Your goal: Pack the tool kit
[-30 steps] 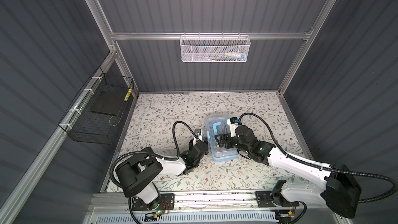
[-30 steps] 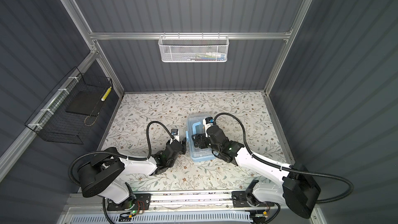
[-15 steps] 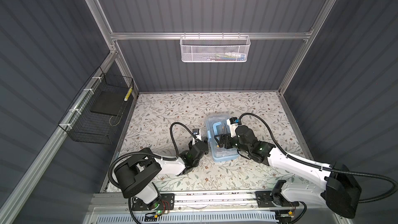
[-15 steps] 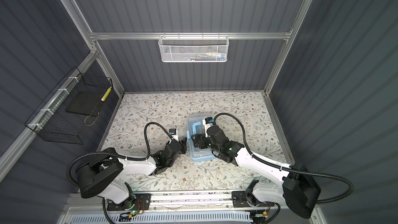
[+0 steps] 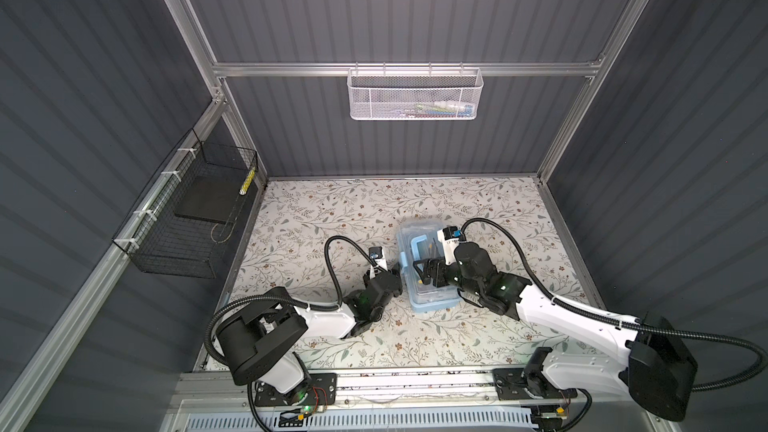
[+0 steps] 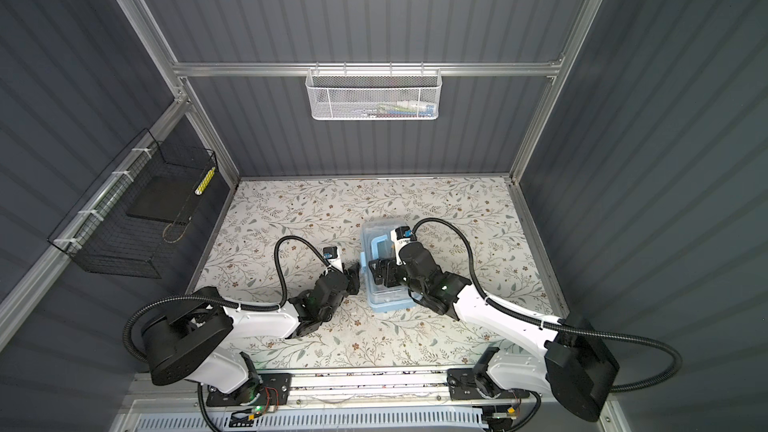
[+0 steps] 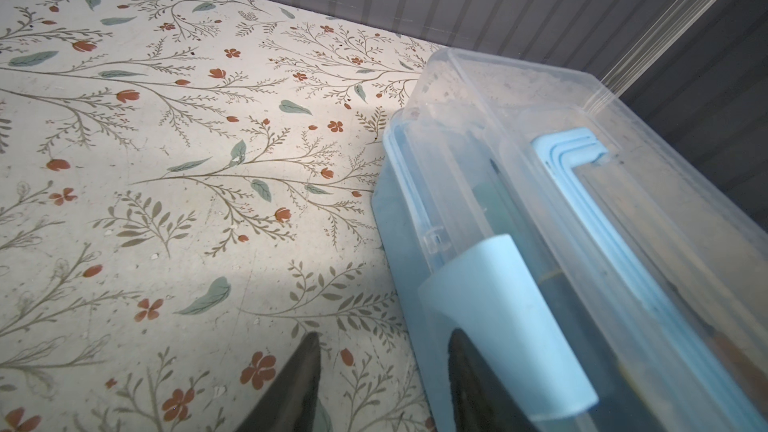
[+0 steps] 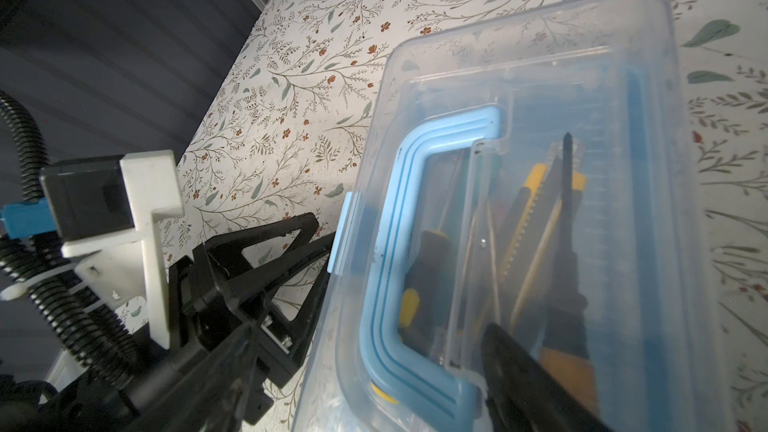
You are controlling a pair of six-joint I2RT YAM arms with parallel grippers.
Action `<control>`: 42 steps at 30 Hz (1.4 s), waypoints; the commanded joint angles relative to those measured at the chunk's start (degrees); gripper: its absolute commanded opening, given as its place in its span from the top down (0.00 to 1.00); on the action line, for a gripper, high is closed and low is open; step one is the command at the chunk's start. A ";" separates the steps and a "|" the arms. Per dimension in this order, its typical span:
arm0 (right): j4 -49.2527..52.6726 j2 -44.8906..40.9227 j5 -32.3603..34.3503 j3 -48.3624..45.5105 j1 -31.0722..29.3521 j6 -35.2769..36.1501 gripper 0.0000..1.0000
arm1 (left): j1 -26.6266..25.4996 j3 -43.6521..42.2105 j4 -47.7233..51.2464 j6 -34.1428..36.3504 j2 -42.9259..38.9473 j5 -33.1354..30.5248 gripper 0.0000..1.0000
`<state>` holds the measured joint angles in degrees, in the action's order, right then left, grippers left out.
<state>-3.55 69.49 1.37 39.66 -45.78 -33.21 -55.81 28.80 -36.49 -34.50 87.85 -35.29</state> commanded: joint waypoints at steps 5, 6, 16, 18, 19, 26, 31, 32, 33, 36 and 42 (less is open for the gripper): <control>5.55 1.41 -1.67 -2.39 -0.01 -1.43 0.16 | -0.53 0.10 -4.64 -1.86 -1.19 5.02 0.49; 5.55 1.30 -1.71 -2.41 -0.01 -1.48 0.16 | -0.57 -0.04 -4.64 -2.25 -1.31 5.10 0.49; 5.31 1.67 -2.06 -2.75 -0.01 -1.33 0.16 | -0.56 -0.40 -4.71 -4.58 -2.67 6.46 0.49; 5.21 1.82 -2.16 -2.85 -0.02 -1.36 0.16 | -0.55 -0.45 -4.64 -4.67 -2.77 6.50 0.49; 5.25 1.87 -2.09 -2.91 -0.01 -1.42 0.16 | -0.59 -0.41 -4.64 -4.67 -2.70 6.69 0.49; 5.11 1.88 -2.30 -3.00 -0.01 -1.44 0.16 | -0.53 -0.16 -6.04 -4.48 -1.37 8.11 0.56; 5.03 1.96 -2.24 -3.28 -0.01 -1.47 0.16 | -0.58 0.03 -7.23 -4.54 -0.07 9.50 0.63; 5.02 1.97 -2.22 -3.31 -0.01 -1.42 0.16 | -0.53 -0.05 -7.63 -4.57 0.18 9.83 0.65; 4.99 1.99 -2.31 -3.44 -0.01 -1.36 0.16 | -0.57 -0.23 -8.42 -4.23 0.60 10.21 0.66; 5.04 2.01 -2.20 -3.48 -0.01 -1.46 0.17 | -0.52 -0.49 -10.32 -4.47 1.47 10.84 0.69; 4.87 2.33 -2.29 -3.66 -0.01 -1.51 0.17 | -0.56 -1.30 -14.81 -4.30 3.65 12.13 0.72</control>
<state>-6.09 69.71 0.73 38.63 -45.78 -33.41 -55.94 28.34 -47.20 -39.29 90.24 -25.54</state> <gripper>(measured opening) 0.832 0.280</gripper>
